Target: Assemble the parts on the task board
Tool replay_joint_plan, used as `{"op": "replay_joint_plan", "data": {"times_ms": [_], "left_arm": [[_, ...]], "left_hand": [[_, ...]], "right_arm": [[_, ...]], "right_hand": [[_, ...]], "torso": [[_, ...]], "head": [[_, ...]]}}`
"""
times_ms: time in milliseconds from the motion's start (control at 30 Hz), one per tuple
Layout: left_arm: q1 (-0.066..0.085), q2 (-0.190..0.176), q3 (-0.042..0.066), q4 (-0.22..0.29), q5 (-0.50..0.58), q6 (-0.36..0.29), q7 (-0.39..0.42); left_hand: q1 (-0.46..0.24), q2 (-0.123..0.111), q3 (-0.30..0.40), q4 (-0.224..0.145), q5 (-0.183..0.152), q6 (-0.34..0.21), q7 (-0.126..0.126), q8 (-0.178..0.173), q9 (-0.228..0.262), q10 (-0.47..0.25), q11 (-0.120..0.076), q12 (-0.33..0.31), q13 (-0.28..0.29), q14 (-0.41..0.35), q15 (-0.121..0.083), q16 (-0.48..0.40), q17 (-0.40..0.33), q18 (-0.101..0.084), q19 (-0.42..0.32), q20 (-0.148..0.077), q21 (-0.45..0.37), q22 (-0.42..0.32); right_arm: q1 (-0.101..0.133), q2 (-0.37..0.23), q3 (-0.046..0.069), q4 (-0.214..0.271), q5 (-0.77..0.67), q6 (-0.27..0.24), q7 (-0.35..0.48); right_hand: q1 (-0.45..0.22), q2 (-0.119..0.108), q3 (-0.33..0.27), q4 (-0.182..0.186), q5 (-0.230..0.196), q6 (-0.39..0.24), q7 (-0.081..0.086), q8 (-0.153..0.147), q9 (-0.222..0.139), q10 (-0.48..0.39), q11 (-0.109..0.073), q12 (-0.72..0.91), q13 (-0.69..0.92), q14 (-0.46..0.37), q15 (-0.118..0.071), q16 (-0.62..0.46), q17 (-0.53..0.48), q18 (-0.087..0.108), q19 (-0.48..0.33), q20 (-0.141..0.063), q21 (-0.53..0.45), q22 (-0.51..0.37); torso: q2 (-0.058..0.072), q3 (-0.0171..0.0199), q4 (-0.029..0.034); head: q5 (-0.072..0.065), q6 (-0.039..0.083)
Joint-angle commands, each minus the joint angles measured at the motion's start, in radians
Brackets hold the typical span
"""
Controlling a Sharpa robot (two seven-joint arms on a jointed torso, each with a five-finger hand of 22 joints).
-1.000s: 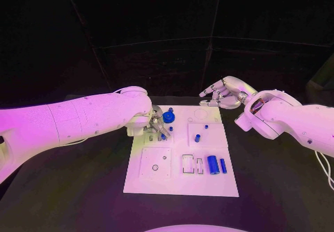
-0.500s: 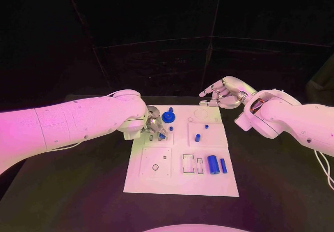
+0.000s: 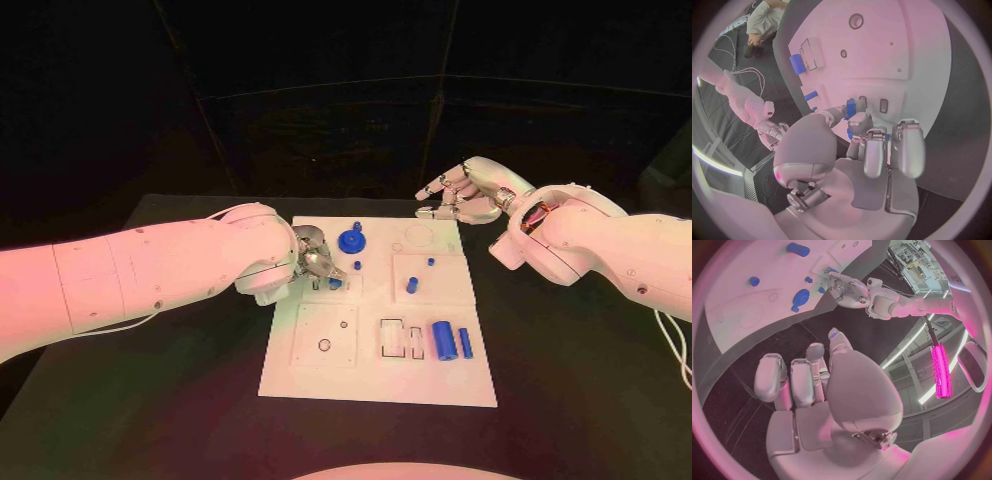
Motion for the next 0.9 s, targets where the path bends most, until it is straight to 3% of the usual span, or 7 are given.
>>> {"op": "replay_joint_plan", "data": {"times_ms": [33,333,900], "left_arm": [[-0.007,-0.005,0.0,0.005,-0.051,-0.064,0.011],[-0.022,-0.012,0.0,0.011,-0.101,-0.082,-0.003],[-0.024,-0.005,0.0,0.011,-0.11,-0.025,-0.034]], "left_hand": [[-0.007,0.002,0.166,-0.162,-0.002,-0.001,-0.006,0.004,0.001,0.007,0.002,0.003,-0.001,0.104,-0.007,0.003,0.263,-0.012,0.023,-0.001,0.0,0.028],[-0.012,0.001,0.173,-0.164,-0.002,-0.001,-0.006,0.008,0.003,0.009,0.001,0.006,0.001,0.104,-0.007,0.003,0.263,-0.012,0.025,-0.002,0.002,0.031],[-0.016,-0.002,0.177,-0.166,-0.003,-0.002,-0.007,0.01,0.005,0.009,0.001,0.004,-0.002,0.104,-0.008,0.003,0.263,-0.012,0.024,-0.002,0.0,0.029]], "right_arm": [[0.002,-0.001,0.001,0.0,-0.002,0.008,0.004],[0.002,-0.001,0.001,-0.003,-0.002,0.008,0.005],[0.002,0.0,0.001,-0.002,-0.002,0.011,0.006]], "right_hand": [[0.003,0.01,-0.003,-0.005,0.003,0.004,-0.002,0.004,0.001,-0.001,-0.005,-0.005,-0.001,0.028,-0.006,-0.005,-0.001,0.011,-0.002,-0.003,-0.005,-0.001],[0.001,0.01,-0.004,-0.004,0.004,0.004,-0.002,0.004,0.001,-0.001,-0.004,-0.005,-0.001,0.028,-0.006,-0.005,0.0,0.011,-0.002,-0.003,-0.005,0.0],[0.001,0.01,-0.004,-0.004,0.004,0.004,-0.002,0.004,0.001,-0.001,-0.004,-0.005,-0.001,0.028,-0.006,-0.005,0.0,0.011,-0.002,-0.003,-0.005,0.0]], "torso": [[-0.001,0.0005,0.0021],[0.001,0.0001,0.0001],[0.002,0.001,0.0002]], "head": [[0.001,-0.001],[0.001,0.002],[0.001,0.0]]}}
